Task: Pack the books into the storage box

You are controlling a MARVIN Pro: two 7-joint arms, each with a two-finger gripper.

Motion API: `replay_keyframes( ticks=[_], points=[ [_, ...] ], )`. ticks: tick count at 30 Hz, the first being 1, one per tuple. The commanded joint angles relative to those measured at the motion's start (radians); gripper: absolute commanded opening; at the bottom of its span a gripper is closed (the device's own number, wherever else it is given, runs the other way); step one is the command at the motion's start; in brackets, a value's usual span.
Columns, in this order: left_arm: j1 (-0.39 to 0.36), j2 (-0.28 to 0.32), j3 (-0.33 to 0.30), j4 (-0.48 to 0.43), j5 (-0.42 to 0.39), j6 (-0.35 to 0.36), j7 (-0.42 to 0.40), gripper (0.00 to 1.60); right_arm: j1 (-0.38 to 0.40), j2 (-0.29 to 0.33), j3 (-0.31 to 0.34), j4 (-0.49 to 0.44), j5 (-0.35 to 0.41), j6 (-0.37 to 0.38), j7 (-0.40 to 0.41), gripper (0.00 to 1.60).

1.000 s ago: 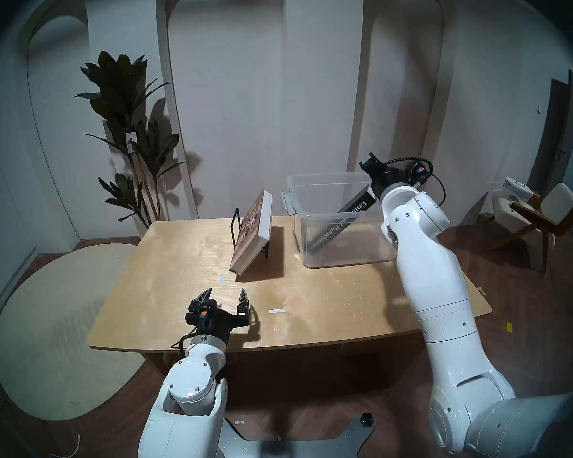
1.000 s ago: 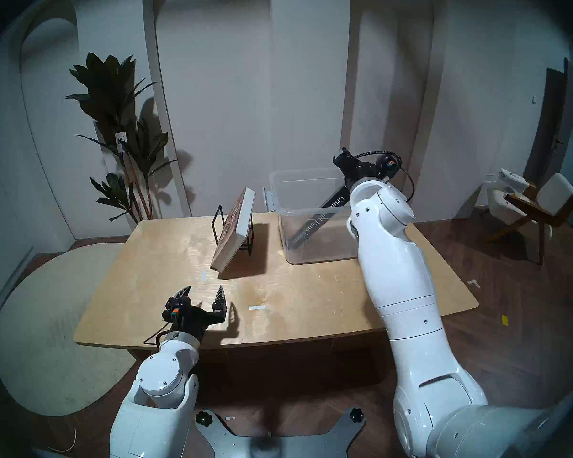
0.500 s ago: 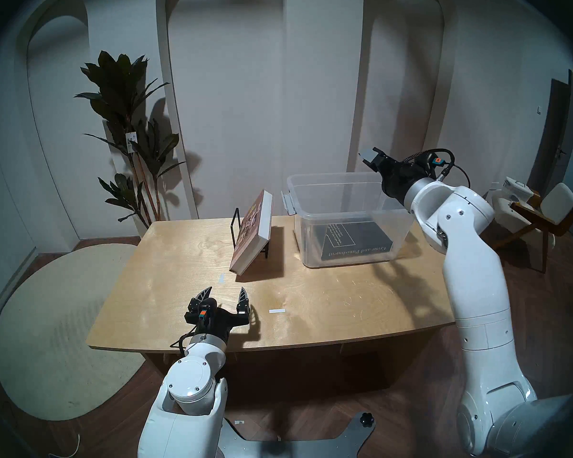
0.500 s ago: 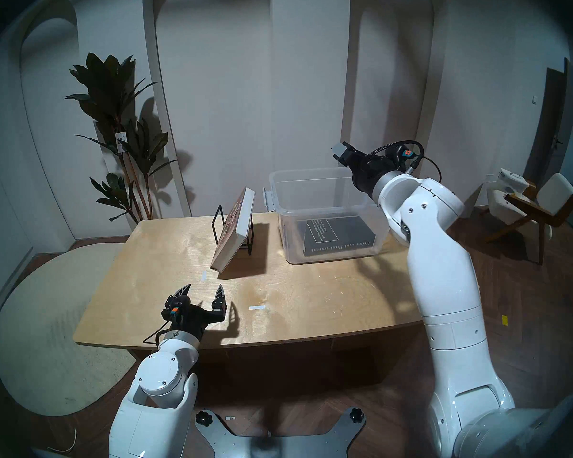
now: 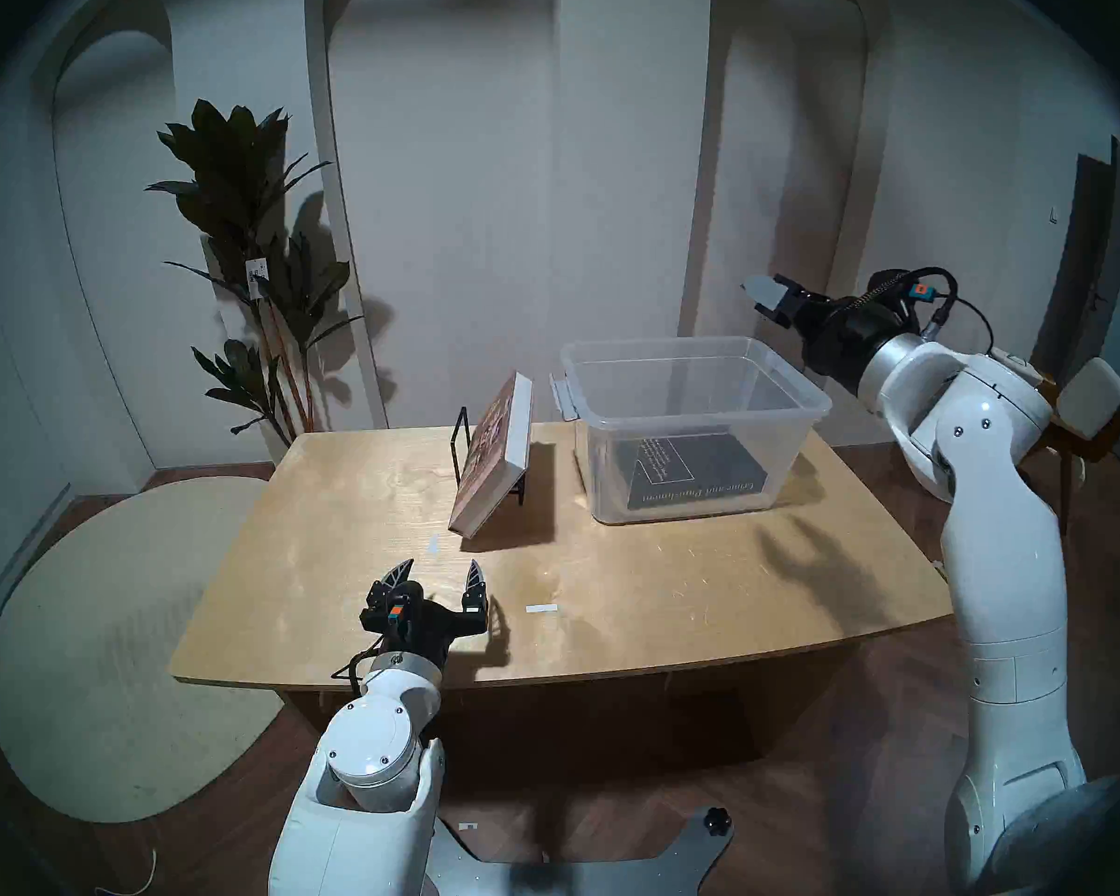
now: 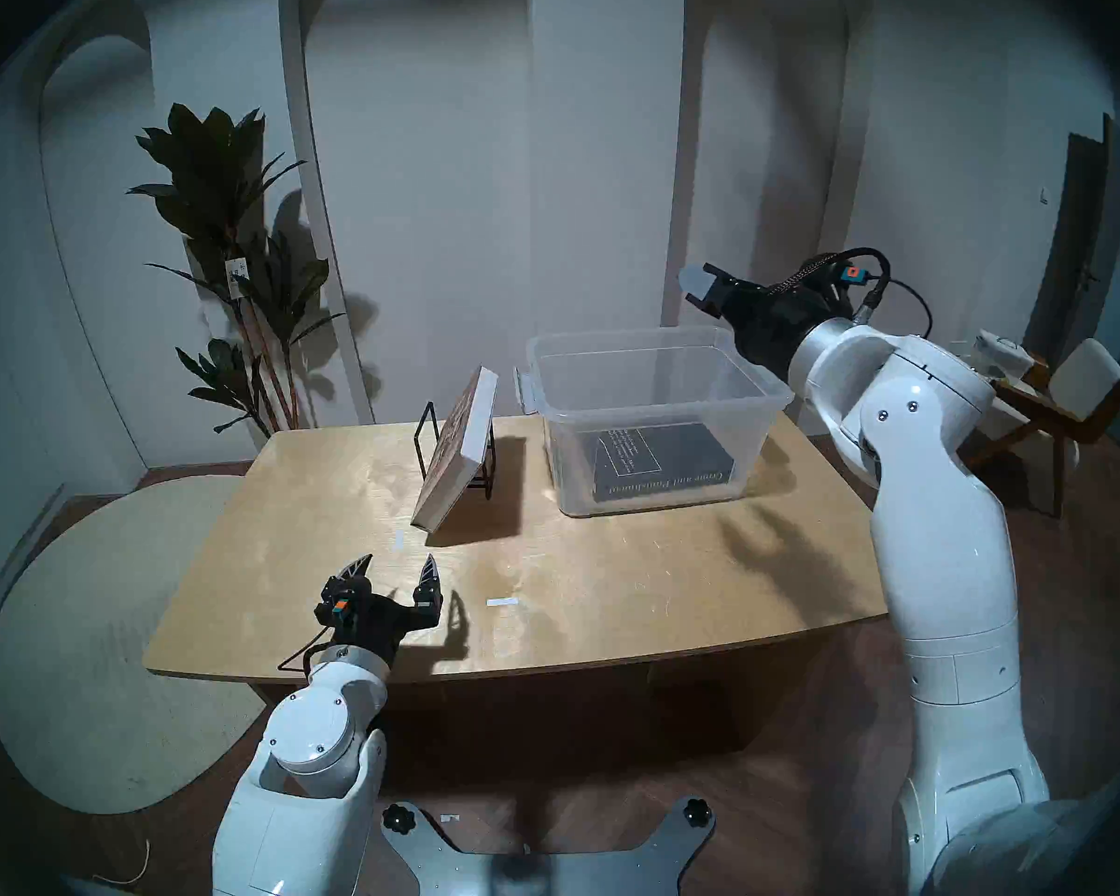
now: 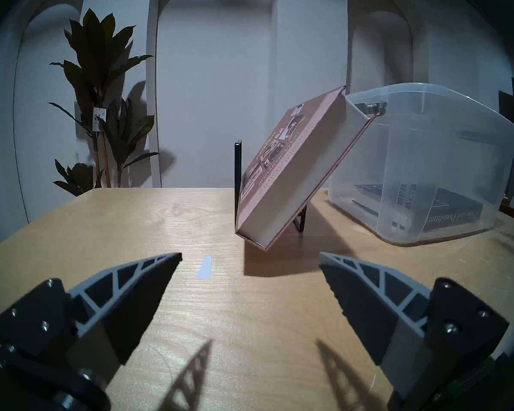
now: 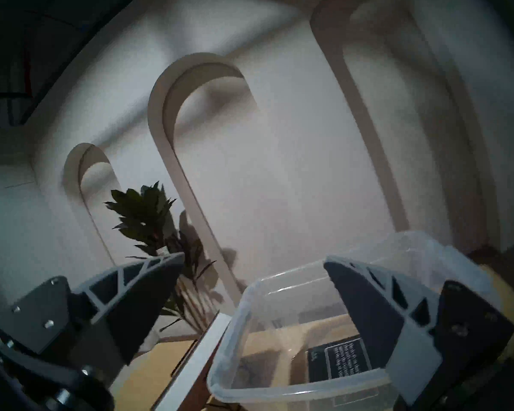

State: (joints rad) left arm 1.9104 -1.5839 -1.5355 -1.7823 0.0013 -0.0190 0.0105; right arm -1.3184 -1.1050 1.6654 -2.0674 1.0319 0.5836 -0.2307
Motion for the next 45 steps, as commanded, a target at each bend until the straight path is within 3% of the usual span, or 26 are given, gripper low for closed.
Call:
replay_keyframes(
  ticks=[1, 7, 16, 17, 18, 19, 22, 25, 26, 30, 31, 35, 36, 39, 45],
  points=[
    [-0.005, 0.0, -0.002, -0.025, -0.001, -0.006, 0.0, 1.6, -0.098, 0.037, 0.028, -0.023, -0.195, -0.125, -0.045, 1.6],
    [-0.006, 0.0, -0.002, -0.024, -0.001, -0.006, 0.0, 1.6, -0.158, 0.065, 0.045, 0.055, -0.324, -0.207, -0.033, 1.6],
    [-0.005, 0.0, -0.002, -0.024, -0.001, -0.006, 0.0, 1.6, -0.23, 0.062, 0.137, 0.124, -0.487, -0.343, -0.012, 1.6],
    [-0.005, 0.0, -0.002, -0.024, -0.001, -0.006, 0.0, 1.6, -0.23, 0.062, 0.137, 0.124, -0.487, -0.343, -0.012, 1.6],
    [-0.005, 0.0, -0.002, -0.025, -0.001, -0.006, 0.0, 1.6, -0.255, 0.062, 0.15, 0.129, -0.499, -0.359, 0.047, 1.6],
    [-0.009, 0.004, -0.003, -0.026, -0.022, -0.024, -0.023, 1.6, -0.283, 0.086, 0.145, 0.111, -0.444, -0.366, 0.074, 1.6],
    [-0.017, 0.005, -0.009, -0.038, -0.04, -0.023, -0.035, 1.6, -0.292, 0.081, 0.153, 0.121, -0.463, -0.407, 0.108, 1.6],
    [-0.042, 0.04, -0.009, -0.045, -0.023, -0.028, -0.061, 1.6, -0.312, 0.077, 0.175, 0.141, -0.473, -0.479, 0.195, 1.6],
    [-0.05, 0.06, -0.003, -0.046, 0.02, -0.041, -0.051, 1.6, -0.309, 0.078, 0.174, 0.137, -0.471, -0.458, 0.178, 1.6],
    [-0.075, 0.103, -0.002, -0.059, 0.061, -0.026, -0.065, 1.6, -0.321, 0.072, 0.188, 0.162, -0.476, -0.543, 0.254, 1.6],
    [-0.077, 0.126, 0.004, -0.062, 0.086, -0.021, -0.076, 1.6, -0.319, 0.07, 0.19, 0.162, -0.477, -0.533, 0.258, 1.6],
    [-0.064, 0.179, 0.028, -0.069, 0.181, 0.022, -0.125, 1.6, -0.325, 0.066, 0.198, 0.184, -0.479, -0.601, 0.308, 1.6],
    [-0.06, 0.205, 0.043, -0.069, 0.203, 0.029, -0.135, 1.6, -0.329, 0.066, 0.198, 0.2, -0.479, -0.654, 0.331, 1.6],
    [-0.054, 0.214, 0.049, -0.07, 0.227, 0.041, -0.157, 1.6, -0.323, 0.055, 0.208, 0.204, -0.483, -0.646, 0.359, 1.6],
    [-0.074, 0.233, 0.059, -0.078, 0.263, 0.035, -0.182, 1.6, -0.306, 0.046, 0.196, 0.251, -0.495, -0.745, 0.39, 1.6]
  ],
)
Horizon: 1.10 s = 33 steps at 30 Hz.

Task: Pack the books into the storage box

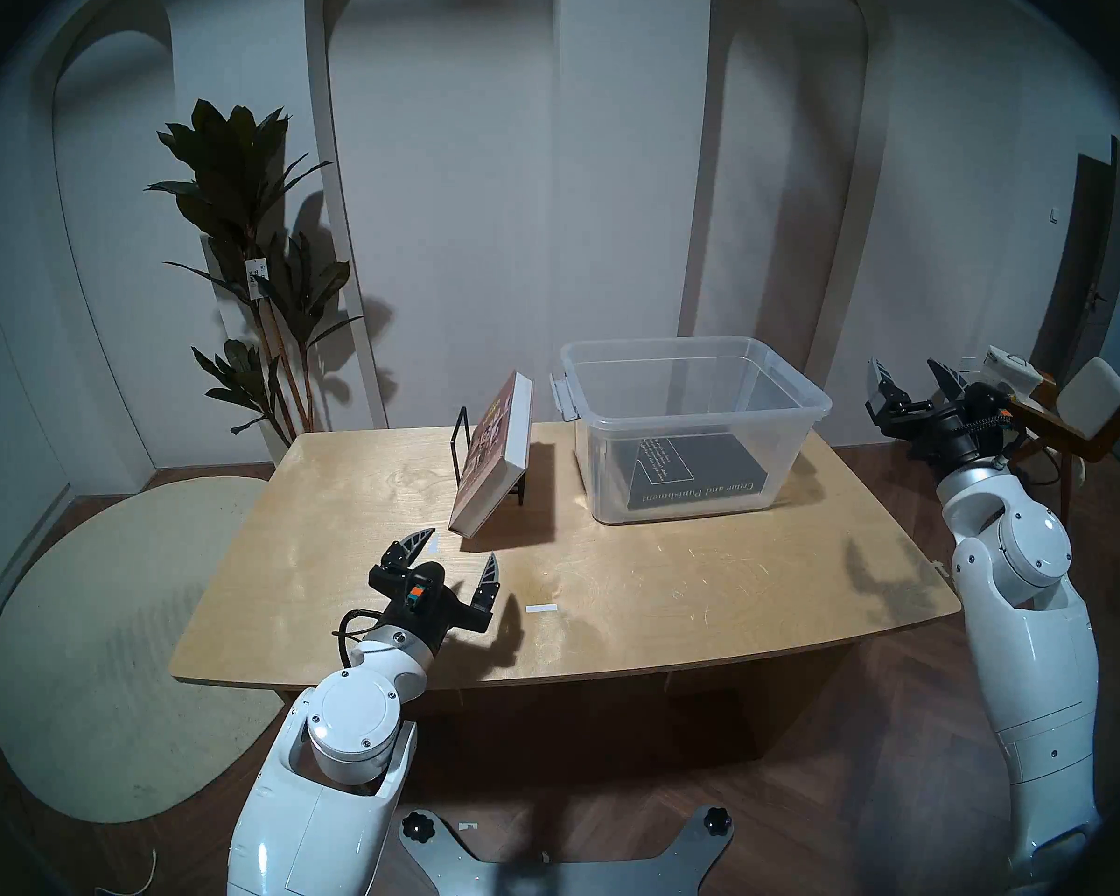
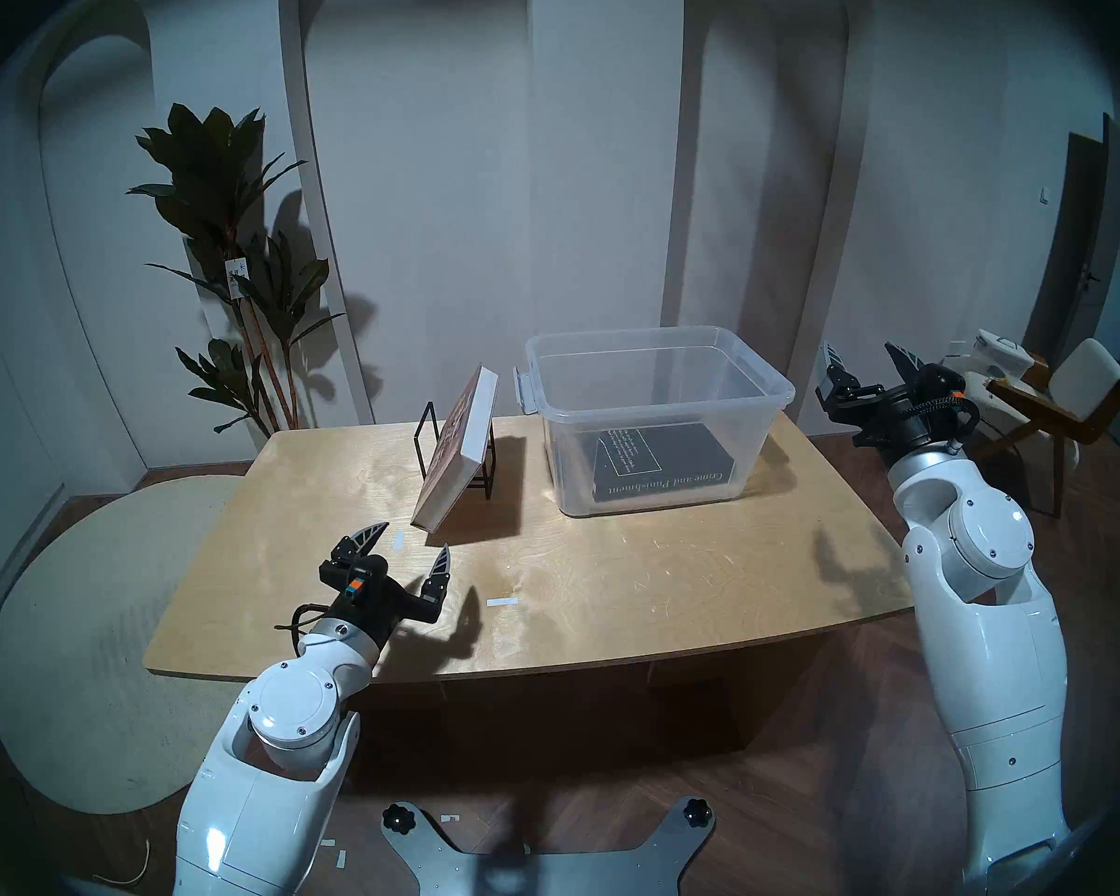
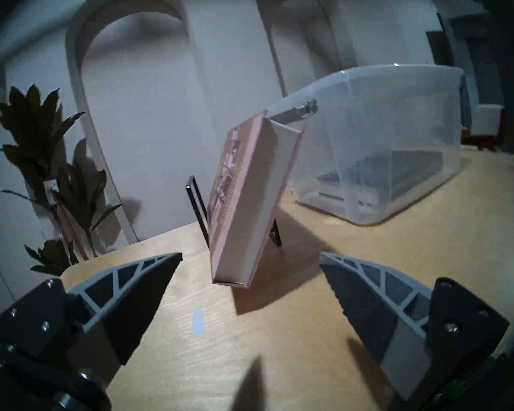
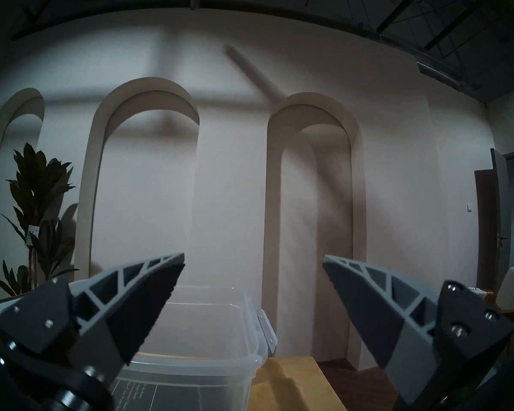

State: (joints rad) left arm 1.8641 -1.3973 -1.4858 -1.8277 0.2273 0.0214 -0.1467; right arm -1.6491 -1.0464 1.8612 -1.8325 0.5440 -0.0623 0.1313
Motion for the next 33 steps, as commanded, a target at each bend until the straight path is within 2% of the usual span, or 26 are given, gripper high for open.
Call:
replay_keyframes(
  ticks=[1, 6, 8, 17, 22, 26, 29, 30, 33],
  points=[
    [-0.037, 0.045, 0.011, -0.035, 0.039, 0.003, -0.029, 1.6, 0.037, -0.016, -0.006, 0.03, -0.01, -0.108, 0.029, 1.6],
    [-0.088, 0.037, 0.021, -0.023, 0.049, 0.03, -0.039, 1.6, 0.09, -0.026, -0.036, 0.106, -0.038, -0.136, 0.014, 1.6],
    [-0.109, 0.033, 0.025, -0.016, 0.05, 0.045, -0.045, 1.6, 0.096, -0.02, -0.043, 0.124, -0.029, -0.138, 0.035, 1.6],
    [-0.179, 0.024, 0.03, 0.041, 0.021, 0.031, -0.077, 1.6, 0.112, -0.024, -0.048, 0.148, -0.035, -0.164, 0.048, 1.6],
    [-0.217, 0.024, 0.049, 0.064, 0.058, 0.062, -0.073, 1.6, 0.115, -0.025, -0.055, 0.182, -0.078, -0.194, 0.039, 1.6],
    [-0.228, -0.016, 0.038, 0.061, 0.023, 0.121, -0.073, 1.6, 0.115, -0.035, -0.056, 0.209, -0.11, -0.225, 0.028, 1.6],
    [-0.234, -0.02, 0.033, 0.061, 0.018, 0.151, -0.078, 1.6, 0.112, -0.031, -0.054, 0.212, -0.127, -0.238, 0.024, 1.6],
    [-0.239, -0.038, 0.013, 0.061, -0.032, 0.182, -0.098, 1.6, 0.112, -0.033, -0.054, 0.214, -0.139, -0.248, 0.016, 1.6],
    [-0.232, -0.045, -0.013, 0.035, -0.094, 0.22, -0.142, 1.6, 0.114, -0.036, -0.056, 0.219, -0.155, -0.255, 0.004, 1.6]
  ],
)
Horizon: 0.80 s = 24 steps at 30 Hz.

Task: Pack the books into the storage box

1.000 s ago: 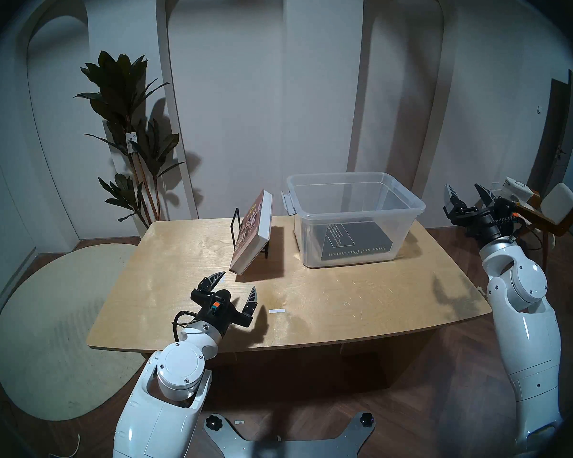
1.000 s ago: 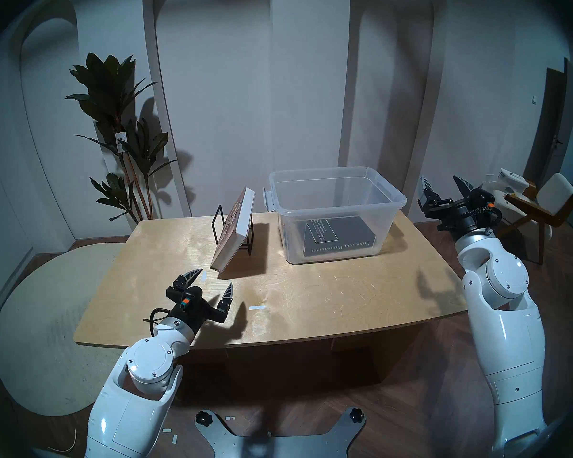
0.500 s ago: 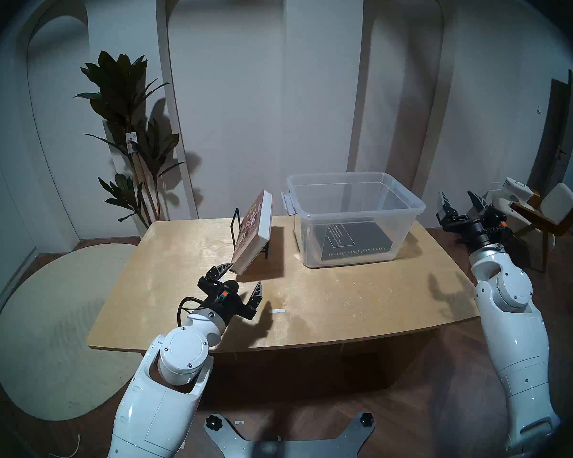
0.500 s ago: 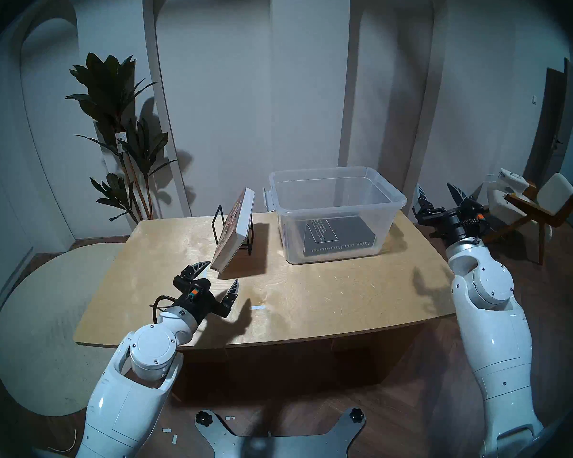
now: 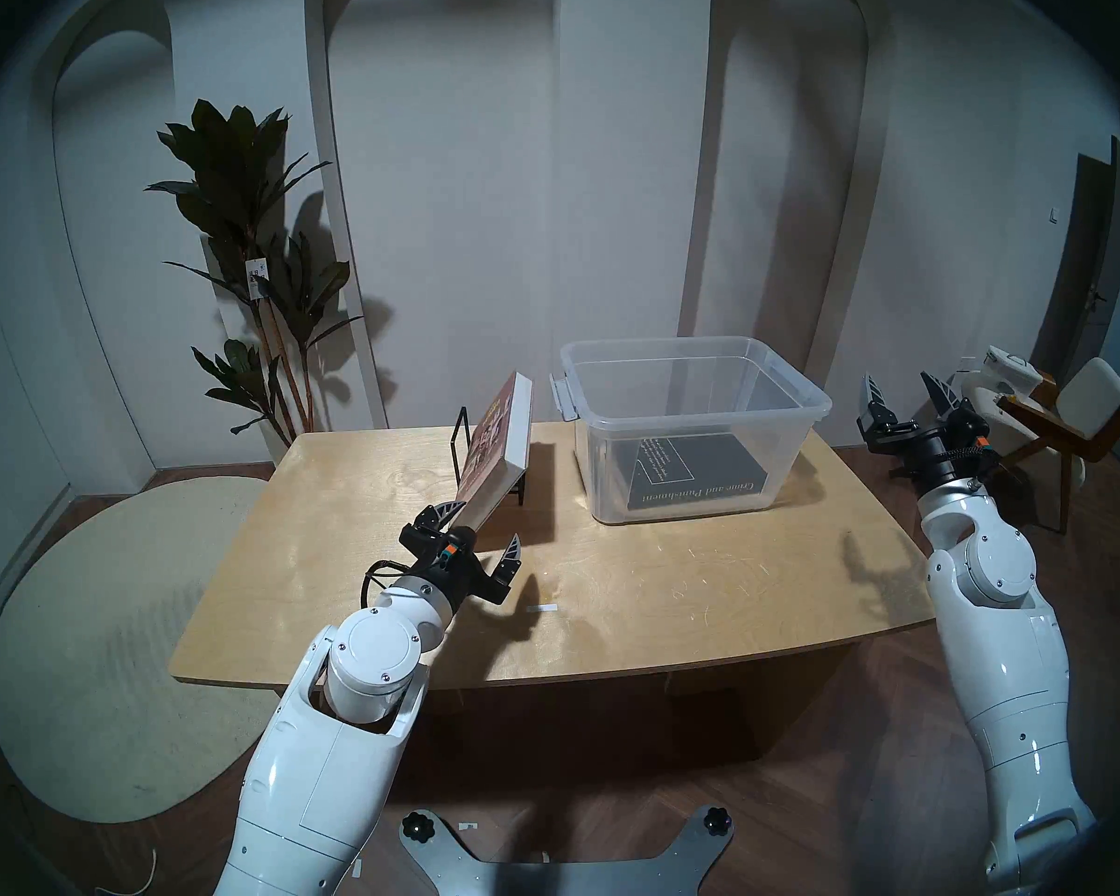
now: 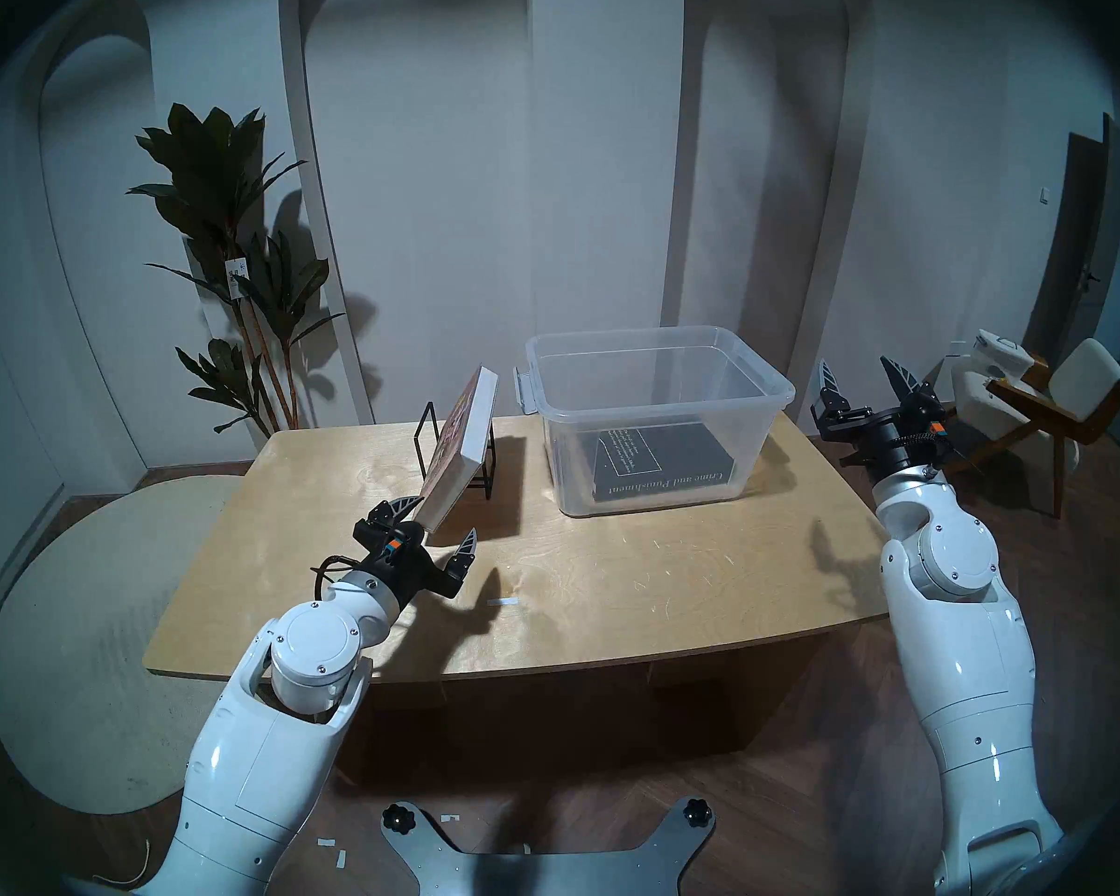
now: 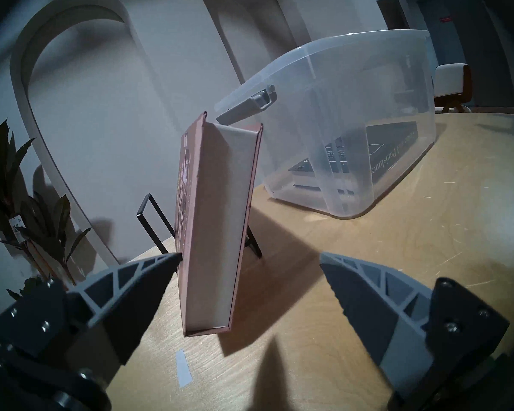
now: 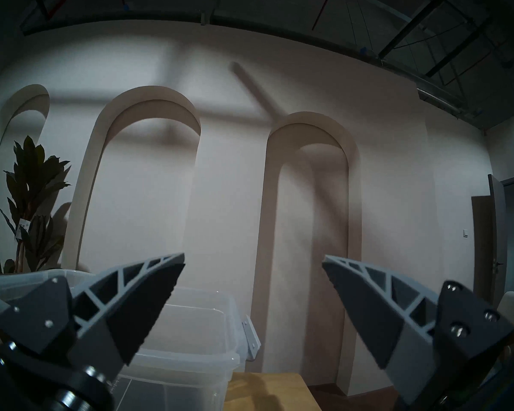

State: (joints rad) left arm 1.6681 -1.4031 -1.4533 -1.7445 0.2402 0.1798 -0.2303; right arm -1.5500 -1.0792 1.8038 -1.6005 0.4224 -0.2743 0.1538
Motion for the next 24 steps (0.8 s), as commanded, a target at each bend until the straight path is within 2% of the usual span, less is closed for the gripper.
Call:
replay_keyframes(
  ticks=[1, 3, 6, 11, 13, 14, 16, 17, 18, 19, 22, 23, 24],
  points=[
    [-0.032, -0.038, -0.05, -0.059, -0.128, 0.072, -0.078, 1.6, 0.016, -0.004, 0.0, -0.011, -0.037, -0.045, -0.021, 1.6],
    [-0.027, -0.039, -0.056, -0.077, -0.151, 0.095, -0.095, 1.6, 0.019, -0.013, 0.0, -0.011, -0.025, -0.038, -0.023, 1.6],
    [-0.025, -0.036, -0.059, -0.089, -0.179, 0.116, -0.122, 1.6, 0.022, -0.014, -0.006, -0.008, -0.051, -0.055, -0.033, 1.6],
    [-0.027, -0.042, -0.053, -0.089, -0.209, 0.122, -0.15, 1.6, 0.023, -0.022, -0.012, -0.007, -0.062, -0.064, -0.038, 1.6],
    [-0.028, -0.041, -0.034, -0.09, -0.177, 0.102, -0.126, 1.6, 0.02, -0.025, -0.009, -0.013, -0.037, -0.05, -0.03, 1.6],
    [-0.032, -0.04, -0.008, -0.088, -0.121, 0.106, -0.084, 1.6, 0.014, -0.028, 0.002, -0.023, 0.007, -0.029, -0.013, 1.6],
    [-0.035, -0.031, 0.029, -0.084, -0.039, 0.095, -0.021, 1.6, 0.01, -0.024, 0.006, -0.027, -0.01, -0.041, -0.019, 1.6],
    [-0.037, -0.041, 0.029, -0.079, -0.011, 0.098, -0.035, 1.6, 0.006, -0.024, 0.008, -0.032, -0.006, -0.039, -0.017, 1.6],
    [-0.037, -0.054, 0.038, -0.08, -0.002, 0.125, -0.003, 1.6, 0.0, -0.023, 0.011, -0.038, 0.007, -0.037, -0.008, 1.6],
    [-0.036, -0.059, 0.049, -0.078, 0.024, 0.123, 0.024, 1.6, -0.004, -0.023, 0.013, -0.043, 0.012, -0.037, -0.004, 1.6],
    [-0.032, -0.073, 0.057, -0.086, 0.057, 0.136, 0.045, 1.6, -0.01, -0.022, 0.015, -0.044, 0.016, -0.037, 0.002, 1.6],
    [-0.023, -0.076, 0.084, -0.105, 0.107, 0.162, 0.115, 1.6, -0.013, -0.021, 0.017, -0.045, 0.025, -0.033, 0.011, 1.6],
    [-0.023, -0.076, 0.084, -0.105, 0.107, 0.162, 0.115, 1.6, -0.013, -0.021, 0.017, -0.045, 0.025, -0.033, 0.011, 1.6]
  ],
)
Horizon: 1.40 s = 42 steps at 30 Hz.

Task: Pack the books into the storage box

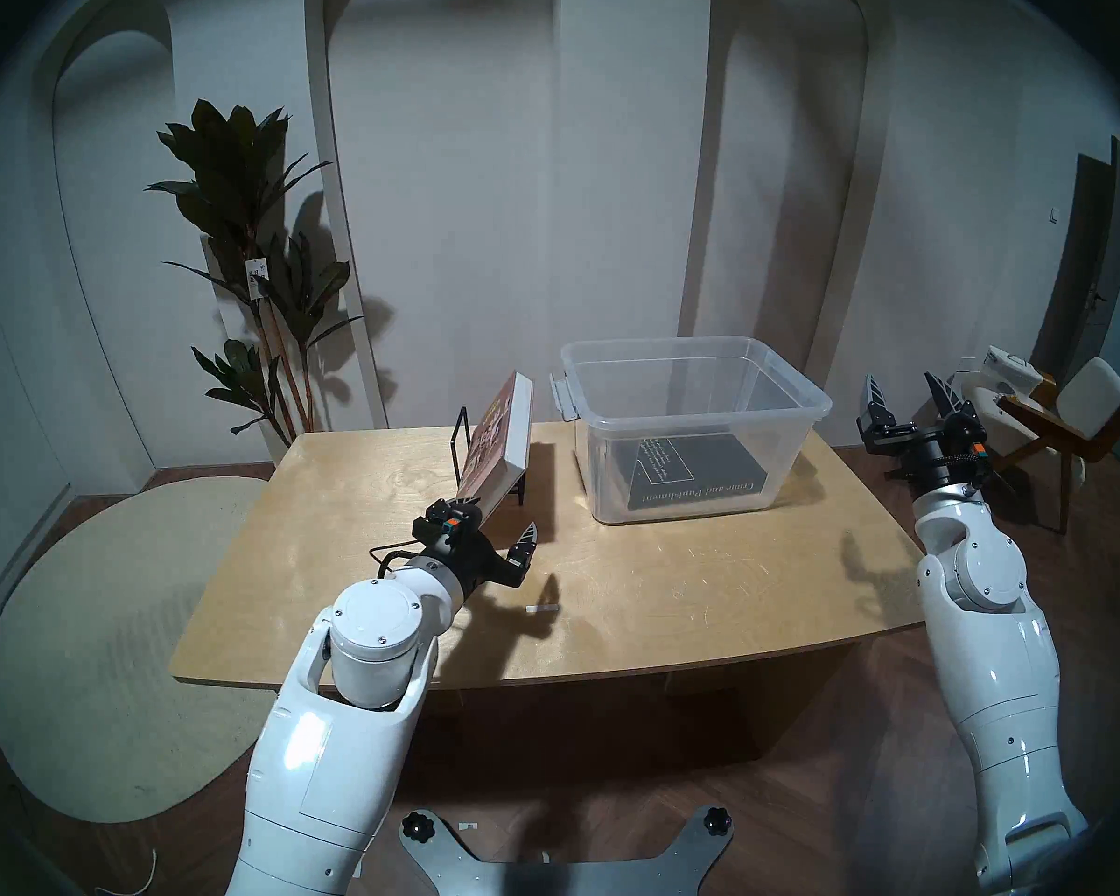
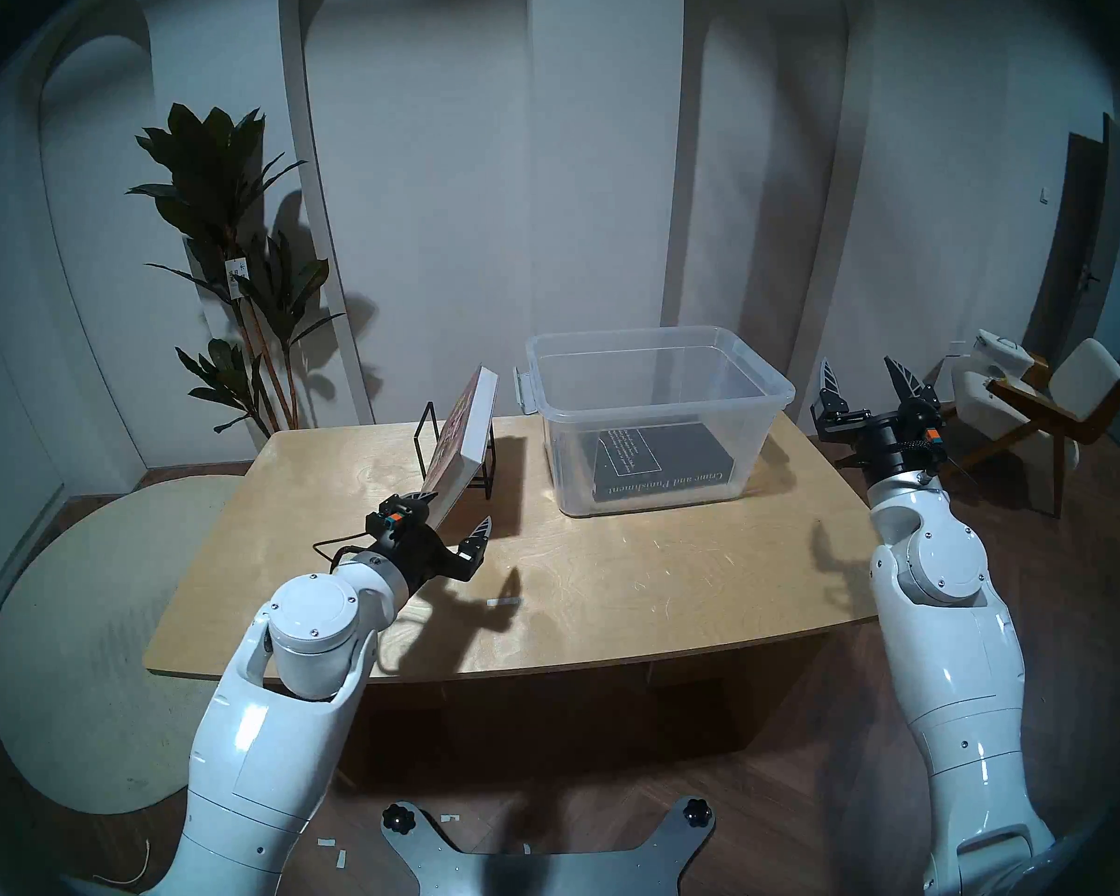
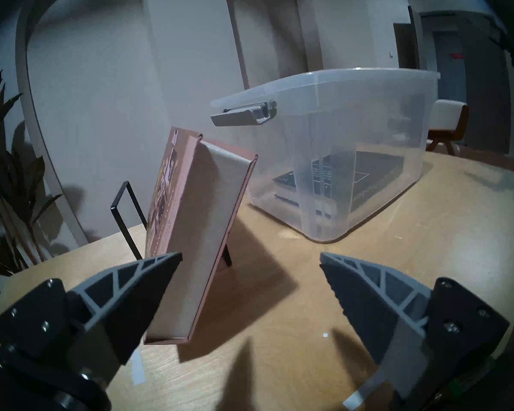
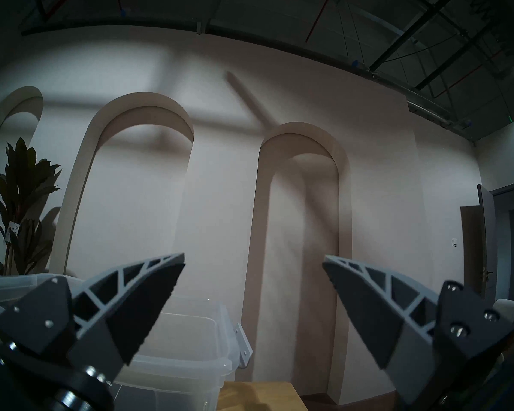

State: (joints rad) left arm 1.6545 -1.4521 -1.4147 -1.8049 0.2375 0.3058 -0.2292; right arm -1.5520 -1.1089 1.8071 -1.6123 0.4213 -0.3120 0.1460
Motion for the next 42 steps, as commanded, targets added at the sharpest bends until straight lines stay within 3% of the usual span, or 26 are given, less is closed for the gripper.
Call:
replay_keyframes(
  ticks=[1, 5, 7, 14, 18, 20, 24, 33, 38, 42],
  points=[
    [-0.001, -0.039, 0.042, -0.06, 0.102, 0.052, 0.112, 1.6, -0.013, 0.009, 0.015, -0.035, 0.028, 0.007, 0.021, 1.6],
    [0.017, -0.05, 0.041, -0.11, 0.088, 0.122, 0.102, 1.6, -0.014, 0.01, 0.011, -0.034, 0.03, 0.007, 0.028, 1.6],
    [0.004, -0.062, 0.019, -0.098, 0.032, 0.15, 0.064, 1.6, -0.01, 0.011, 0.004, -0.026, 0.035, 0.004, 0.04, 1.6],
    [-0.028, -0.061, 0.011, -0.078, -0.014, 0.152, 0.02, 1.6, 0.014, -0.003, -0.022, 0.016, -0.009, -0.019, 0.016, 1.6],
    [-0.06, -0.073, -0.012, -0.036, -0.072, 0.14, -0.022, 1.6, 0.042, -0.015, -0.037, 0.057, -0.07, -0.009, -0.05, 1.6],
    [-0.078, -0.072, 0.011, 0.007, 0.0, 0.128, 0.049, 1.6, 0.06, -0.02, -0.051, 0.085, -0.089, -0.018, -0.063, 1.6],
    [-0.087, -0.116, -0.008, 0.043, -0.005, 0.138, 0.102, 1.6, 0.061, -0.019, -0.062, 0.095, -0.095, -0.033, -0.058, 1.6],
    [-0.02, -0.108, 0.024, -0.037, 0.058, 0.125, 0.195, 1.6, 0.065, -0.02, -0.066, 0.101, -0.103, -0.04, -0.067, 1.6],
    [0.006, -0.103, 0.023, -0.067, 0.06, 0.138, 0.21, 1.6, 0.066, -0.022, -0.066, 0.103, -0.108, -0.044, -0.07, 1.6],
    [-0.014, -0.075, 0.038, -0.049, 0.074, 0.171, 0.179, 1.6, 0.067, -0.022, -0.066, 0.104, -0.109, -0.046, -0.07, 1.6]
  ],
)
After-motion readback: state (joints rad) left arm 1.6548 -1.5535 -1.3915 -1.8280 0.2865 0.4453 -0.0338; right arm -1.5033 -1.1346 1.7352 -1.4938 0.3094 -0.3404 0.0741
